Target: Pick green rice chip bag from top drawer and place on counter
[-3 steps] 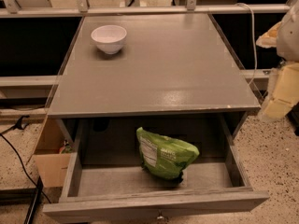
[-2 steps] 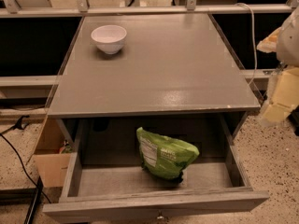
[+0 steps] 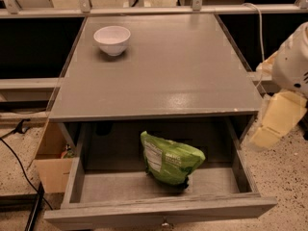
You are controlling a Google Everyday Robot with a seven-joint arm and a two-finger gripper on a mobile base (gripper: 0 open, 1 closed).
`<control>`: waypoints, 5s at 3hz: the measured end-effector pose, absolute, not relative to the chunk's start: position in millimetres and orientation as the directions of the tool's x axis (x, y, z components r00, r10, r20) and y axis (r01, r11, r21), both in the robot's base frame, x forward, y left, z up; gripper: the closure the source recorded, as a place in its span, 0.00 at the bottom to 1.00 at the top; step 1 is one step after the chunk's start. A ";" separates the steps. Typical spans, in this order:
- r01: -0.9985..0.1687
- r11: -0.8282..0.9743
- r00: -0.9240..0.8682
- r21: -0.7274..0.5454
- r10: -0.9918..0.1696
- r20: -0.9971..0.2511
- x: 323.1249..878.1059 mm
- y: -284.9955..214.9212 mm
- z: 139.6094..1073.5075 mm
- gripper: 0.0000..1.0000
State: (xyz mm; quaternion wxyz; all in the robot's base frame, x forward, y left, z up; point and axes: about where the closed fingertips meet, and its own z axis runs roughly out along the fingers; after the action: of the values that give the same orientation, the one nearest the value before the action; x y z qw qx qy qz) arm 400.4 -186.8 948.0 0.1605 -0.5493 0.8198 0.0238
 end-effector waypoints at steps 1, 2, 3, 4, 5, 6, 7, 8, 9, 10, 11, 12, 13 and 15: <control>-0.876 0.465 -0.399 -0.130 -0.848 -0.347 387.1 -161.6 938.9 0.00; -0.848 0.509 -0.418 -0.151 -0.815 -0.401 388.7 -144.8 930.6 0.00; -0.831 0.533 -0.418 -0.163 -0.789 -0.450 393.2 -134.1 907.0 0.00; -0.829 0.533 -0.423 -0.169 -0.796 -0.433 396.1 -125.8 860.4 0.00; -0.856 0.496 -0.424 -0.145 -0.834 -0.352 394.1 -112.8 799.5 0.00; -0.875 0.468 -0.416 -0.120 -0.857 -0.304 392.8 -103.4 767.5 0.00; -0.864 0.496 -0.443 -0.083 -0.828 -0.344 410.8 -95.5 760.3 0.00; -0.847 0.528 -0.465 -0.061 -0.793 -0.394 427.8 -91.7 766.6 0.00; -0.839 0.543 -0.477 -0.044 -0.771 -0.423 436.7 -87.0 772.3 0.19; -0.839 0.543 -0.477 -0.044 -0.771 -0.423 436.8 -87.0 772.3 0.41; -0.839 0.543 -0.477 -0.044 -0.771 -0.423 436.8 -87.0 772.3 0.66; -0.839 0.543 -0.477 -0.044 -0.771 -0.423 436.8 -87.0 772.3 0.89; -0.839 0.543 -0.476 -0.045 -0.771 -0.423 436.7 -87.0 772.6 1.00; -0.863 0.503 -0.436 -0.047 -0.789 -0.432 430.4 -91.5 811.7 1.00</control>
Offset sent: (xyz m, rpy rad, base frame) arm -0.0086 0.0564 -0.0323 0.1472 -0.1054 -0.1660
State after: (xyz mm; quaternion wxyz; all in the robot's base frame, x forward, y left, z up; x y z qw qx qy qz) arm 430.4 -91.5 811.7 0.2038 -0.4904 0.8425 0.0905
